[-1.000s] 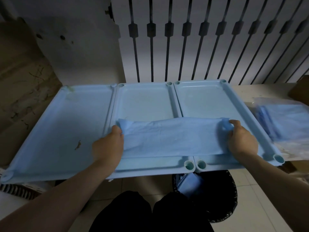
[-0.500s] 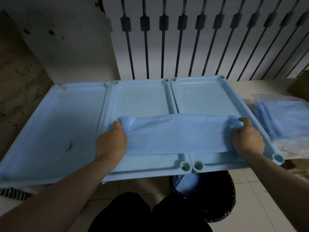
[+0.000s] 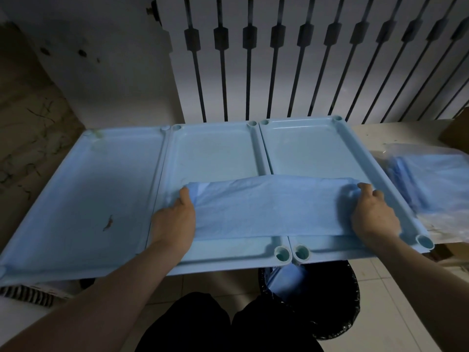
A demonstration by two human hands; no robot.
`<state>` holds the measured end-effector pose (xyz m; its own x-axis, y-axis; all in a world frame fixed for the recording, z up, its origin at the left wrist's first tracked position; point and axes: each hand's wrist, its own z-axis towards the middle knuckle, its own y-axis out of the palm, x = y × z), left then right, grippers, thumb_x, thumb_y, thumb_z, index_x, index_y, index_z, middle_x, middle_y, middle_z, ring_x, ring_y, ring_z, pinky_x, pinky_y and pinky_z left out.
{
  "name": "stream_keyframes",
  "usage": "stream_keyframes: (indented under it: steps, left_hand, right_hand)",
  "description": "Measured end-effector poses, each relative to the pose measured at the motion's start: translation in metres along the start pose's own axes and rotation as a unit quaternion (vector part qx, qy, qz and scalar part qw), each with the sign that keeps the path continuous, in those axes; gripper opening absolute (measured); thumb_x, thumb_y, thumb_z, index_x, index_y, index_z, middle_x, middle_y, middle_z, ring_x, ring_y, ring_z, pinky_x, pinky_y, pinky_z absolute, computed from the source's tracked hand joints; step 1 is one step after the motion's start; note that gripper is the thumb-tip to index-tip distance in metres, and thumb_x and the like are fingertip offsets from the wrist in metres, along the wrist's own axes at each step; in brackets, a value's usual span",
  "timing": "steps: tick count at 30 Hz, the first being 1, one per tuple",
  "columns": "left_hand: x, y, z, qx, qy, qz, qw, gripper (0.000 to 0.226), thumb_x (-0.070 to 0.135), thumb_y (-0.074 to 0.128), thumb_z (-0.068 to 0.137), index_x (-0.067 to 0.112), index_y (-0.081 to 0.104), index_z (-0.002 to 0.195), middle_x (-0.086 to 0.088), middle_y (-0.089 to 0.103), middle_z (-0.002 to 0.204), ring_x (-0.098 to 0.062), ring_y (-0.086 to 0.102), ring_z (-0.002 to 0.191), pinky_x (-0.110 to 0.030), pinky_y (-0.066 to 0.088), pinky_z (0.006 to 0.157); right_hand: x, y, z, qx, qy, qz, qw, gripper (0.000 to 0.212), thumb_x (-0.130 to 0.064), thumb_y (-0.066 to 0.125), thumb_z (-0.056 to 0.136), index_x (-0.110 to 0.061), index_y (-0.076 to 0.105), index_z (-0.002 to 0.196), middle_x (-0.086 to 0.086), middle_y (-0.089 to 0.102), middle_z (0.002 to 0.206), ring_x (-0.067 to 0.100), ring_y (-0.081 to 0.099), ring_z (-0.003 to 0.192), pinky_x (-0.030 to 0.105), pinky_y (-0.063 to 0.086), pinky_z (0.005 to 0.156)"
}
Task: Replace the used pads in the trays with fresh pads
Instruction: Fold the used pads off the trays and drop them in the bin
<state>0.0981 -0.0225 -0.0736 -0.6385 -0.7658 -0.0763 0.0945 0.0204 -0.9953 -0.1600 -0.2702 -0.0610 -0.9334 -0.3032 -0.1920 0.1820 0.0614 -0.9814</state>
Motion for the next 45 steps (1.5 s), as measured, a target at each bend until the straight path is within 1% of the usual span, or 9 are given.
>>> stream_keyframes:
  steps: [6,11,17,22,26,29,32,38,45]
  left_hand:
    - [0.001,0.000,0.001,-0.003,-0.014,-0.023,1.000,0.063,0.010,0.040,0.096,0.012,0.005,0.149,-0.010,0.055,0.124,-0.030,0.063,0.087,-0.038,0.049,0.075]
    - [0.003,-0.006,0.015,0.036,-0.081,-0.133,0.987,0.055,0.024,0.041,0.101,0.017,0.014,0.148,-0.010,0.060,0.121,-0.032,0.064,0.087,-0.035,0.037,0.063]
    - [0.002,-0.003,0.015,0.026,-0.041,-0.070,0.996,0.058,0.009,0.041,0.097,0.017,0.016,0.148,-0.008,0.051,0.134,-0.033,0.066,0.089,-0.040,0.046,0.070]
    - [0.010,0.007,0.015,0.136,0.014,-0.100,0.986,0.060,0.016,0.067,0.085,0.003,0.043,0.138,-0.018,0.050,0.129,-0.037,0.054,0.109,-0.047,0.048,0.087]
    - [0.054,-0.003,0.003,0.128,0.181,-0.194,0.956,0.062,0.042,0.030,0.098,0.012,0.025,0.151,-0.006,0.018,0.160,-0.025,0.016,0.147,-0.044,0.013,0.120]
    - [0.099,-0.010,-0.002,0.068,0.273,-0.200,0.939,0.074,0.059,0.001,0.092,0.019,0.006,0.154,0.002,-0.003,0.161,-0.014,-0.006,0.149,-0.040,-0.003,0.121]
    - [0.126,0.001,0.006,0.031,0.268,-0.178,0.946,0.085,0.066,-0.014,0.083,0.019,-0.003,0.153,0.002,-0.010,0.161,-0.011,-0.014,0.147,-0.038,-0.009,0.120]
    - [0.128,0.024,0.010,0.003,0.226,-0.184,0.957,0.092,0.070,-0.034,0.071,0.019,-0.020,0.146,0.001,-0.012,0.161,-0.008,-0.014,0.146,-0.036,-0.008,0.121]
    - [0.128,0.025,0.010,-0.001,0.224,-0.171,0.960,0.077,0.062,-0.016,0.083,0.014,-0.023,0.144,-0.003,-0.013,0.161,-0.009,-0.015,0.147,-0.036,-0.011,0.120]
  right_hand:
    - [0.001,0.001,0.000,0.000,-0.012,-0.020,1.000,0.048,-0.003,0.037,0.094,-0.013,0.030,0.141,0.023,0.042,0.129,0.050,0.056,0.100,0.054,0.044,0.080]
    - [0.002,0.003,0.001,0.003,-0.020,-0.034,0.999,0.047,-0.002,0.037,0.094,-0.013,0.031,0.139,0.022,0.041,0.125,0.050,0.056,0.097,0.054,0.044,0.077]
    - [0.006,0.008,0.003,0.009,-0.029,-0.057,0.998,0.044,-0.002,0.036,0.094,-0.011,0.031,0.137,0.021,0.041,0.120,0.047,0.057,0.092,0.049,0.042,0.070]
    - [0.007,0.009,0.001,0.050,-0.086,-0.150,0.984,0.049,-0.005,0.045,0.090,-0.008,0.037,0.138,0.019,0.044,0.119,0.041,0.057,0.096,0.047,0.044,0.069]
    - [-0.006,0.017,-0.003,0.157,-0.239,-0.028,0.958,0.047,-0.024,0.043,0.088,-0.008,0.053,0.131,0.017,0.053,0.135,0.037,0.052,0.120,0.047,0.039,0.095]
    - [-0.036,0.020,-0.017,0.053,-0.357,0.109,0.926,0.058,-0.041,0.024,0.098,-0.013,0.042,0.145,0.007,0.040,0.151,0.025,0.031,0.143,0.044,0.024,0.117]
    - [-0.053,0.031,-0.022,-0.014,-0.414,0.090,0.905,0.074,-0.057,0.001,0.096,-0.016,0.028,0.152,-0.001,0.026,0.158,0.015,0.013,0.149,0.039,0.007,0.121]
    - [-0.046,0.045,-0.008,-0.067,-0.339,0.039,0.938,0.107,-0.075,-0.026,0.071,-0.019,0.007,0.155,-0.005,0.002,0.162,0.008,-0.005,0.148,0.034,-0.008,0.121]
    - [0.008,0.037,0.034,-0.066,-0.247,-0.032,0.966,0.077,-0.066,0.003,0.091,-0.025,0.000,0.155,-0.008,-0.008,0.162,0.007,-0.013,0.147,0.035,-0.011,0.120]
